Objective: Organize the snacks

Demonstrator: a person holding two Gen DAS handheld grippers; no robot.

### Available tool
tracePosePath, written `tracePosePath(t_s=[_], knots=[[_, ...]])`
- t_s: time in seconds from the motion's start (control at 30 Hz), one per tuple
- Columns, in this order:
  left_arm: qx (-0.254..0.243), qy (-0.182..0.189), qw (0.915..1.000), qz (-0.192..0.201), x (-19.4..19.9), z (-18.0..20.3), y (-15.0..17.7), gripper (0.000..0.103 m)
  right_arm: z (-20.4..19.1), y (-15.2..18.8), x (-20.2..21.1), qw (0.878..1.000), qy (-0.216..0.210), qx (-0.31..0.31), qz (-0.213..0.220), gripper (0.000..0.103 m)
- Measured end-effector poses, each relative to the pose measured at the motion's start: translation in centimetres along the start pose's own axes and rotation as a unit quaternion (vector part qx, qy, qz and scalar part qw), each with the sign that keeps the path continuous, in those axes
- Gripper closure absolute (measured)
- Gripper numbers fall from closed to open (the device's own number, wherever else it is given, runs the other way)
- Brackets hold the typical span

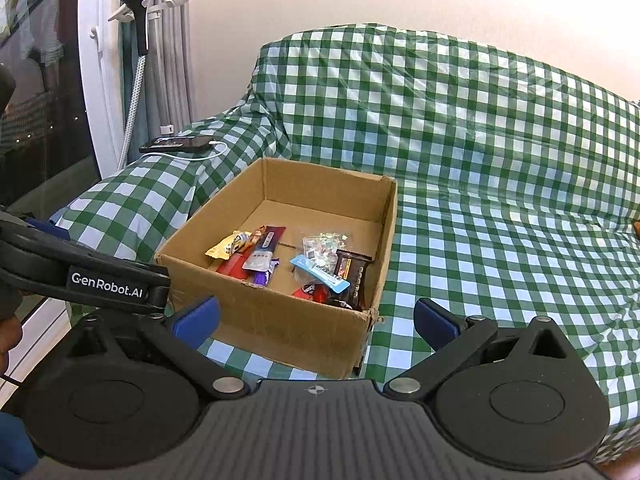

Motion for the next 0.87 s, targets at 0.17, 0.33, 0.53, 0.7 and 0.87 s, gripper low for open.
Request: tracePosePath(t_s=[0.17, 0.33, 0.53, 0.7, 0.87], knots=[[-0.002, -0.006, 1.0000, -0.002, -0.21, 0.04, -0.03, 0.000, -0.11, 0.03, -0.12, 1.000, 0.000, -0.001, -0.001, 0.000], [-0.006, -0.008, 0.9999, -0.005, -0.36, 0.18, -0.10, 0.000, 0.06, 0.07, -0.27, 1.000, 0.000, -0.001, -0.002, 0.000], [-0.009, -0.007, 0.9999, -0.006, -0.34, 0.27, -0.09, 0.000, 0.08, 0.10, -0.34, 1.000, 0.000, -0.001, -0.002, 0.000], [-0.010, -0.010, 0.9999, -0.010, -0.54, 0.26, -0.08, 0.000, 0.05, 0.11, -0.35, 1.000, 0.000, -0.002, -0.001, 0.000], [-0.004, -0.016, 0.9998, -0.014, -0.71, -0.05, -0.07, 0.000, -0.19, 0.15, -0.70, 1.000, -0.003, -0.002, -0.003, 0.000]])
Point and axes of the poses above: each gripper's, at about its wrist camera, not at the fingertips, and x roughly against the way its jaws point, z to its right, y to its underside, the point moved 3 cm from there along -x, roughly the way its jaws point, and after that the axes turned 5 degrees about -z, right-handed, at the moved point
